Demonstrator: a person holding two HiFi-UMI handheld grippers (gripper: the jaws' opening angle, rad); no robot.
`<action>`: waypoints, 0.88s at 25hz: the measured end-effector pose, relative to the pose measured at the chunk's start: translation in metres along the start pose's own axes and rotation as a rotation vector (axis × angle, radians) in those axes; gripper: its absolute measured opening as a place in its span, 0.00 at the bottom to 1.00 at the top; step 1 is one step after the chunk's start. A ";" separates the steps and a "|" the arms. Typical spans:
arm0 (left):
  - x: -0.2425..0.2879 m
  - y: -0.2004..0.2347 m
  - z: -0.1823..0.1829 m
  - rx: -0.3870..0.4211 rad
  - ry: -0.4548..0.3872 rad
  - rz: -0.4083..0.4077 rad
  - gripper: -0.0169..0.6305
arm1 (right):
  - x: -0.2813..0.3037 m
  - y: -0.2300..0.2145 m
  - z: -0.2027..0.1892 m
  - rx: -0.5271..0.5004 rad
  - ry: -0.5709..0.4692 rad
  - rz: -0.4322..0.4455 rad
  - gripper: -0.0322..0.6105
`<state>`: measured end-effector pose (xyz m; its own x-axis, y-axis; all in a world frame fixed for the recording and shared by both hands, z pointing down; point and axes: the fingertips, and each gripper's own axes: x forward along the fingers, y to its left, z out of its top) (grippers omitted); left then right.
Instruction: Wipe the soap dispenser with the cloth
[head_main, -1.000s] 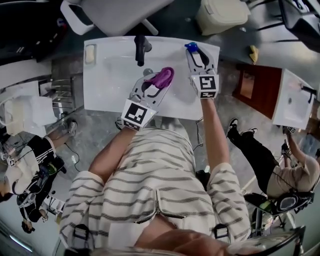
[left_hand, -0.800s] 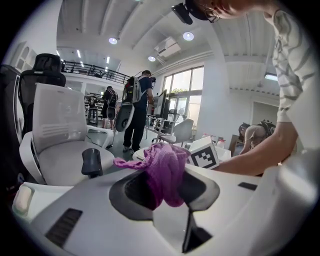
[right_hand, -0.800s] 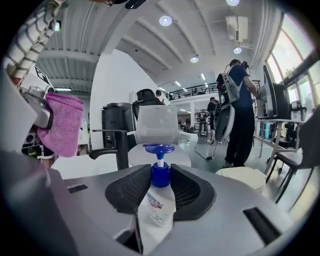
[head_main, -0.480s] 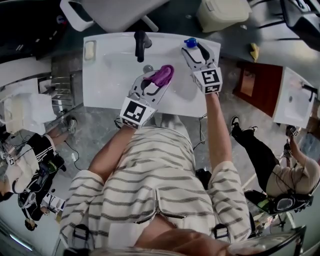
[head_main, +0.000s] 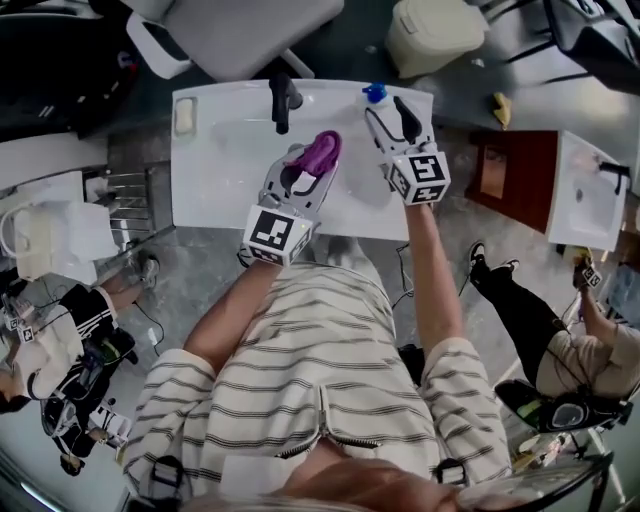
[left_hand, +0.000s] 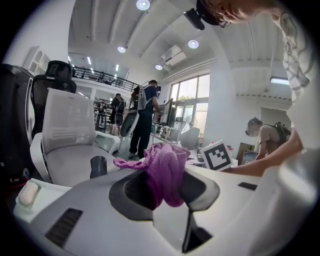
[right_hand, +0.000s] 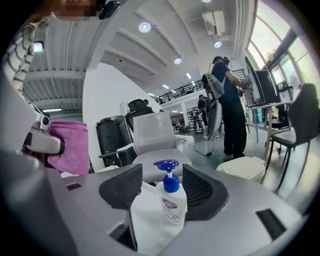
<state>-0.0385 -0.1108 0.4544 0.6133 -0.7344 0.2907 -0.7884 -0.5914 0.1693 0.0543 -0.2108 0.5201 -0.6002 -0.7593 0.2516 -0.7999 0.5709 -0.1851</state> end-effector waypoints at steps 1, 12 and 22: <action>-0.002 0.001 0.003 -0.003 -0.007 0.006 0.23 | -0.004 0.002 0.005 0.010 -0.015 -0.010 0.40; -0.020 -0.008 0.035 0.043 -0.064 0.011 0.23 | -0.057 0.036 0.044 0.008 -0.090 -0.098 0.11; -0.038 -0.018 0.053 0.084 -0.111 0.007 0.23 | -0.091 0.081 0.077 -0.027 -0.147 -0.126 0.05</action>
<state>-0.0451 -0.0895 0.3898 0.6128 -0.7683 0.1849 -0.7890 -0.6082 0.0872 0.0435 -0.1193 0.4091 -0.4910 -0.8615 0.1289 -0.8694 0.4754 -0.1346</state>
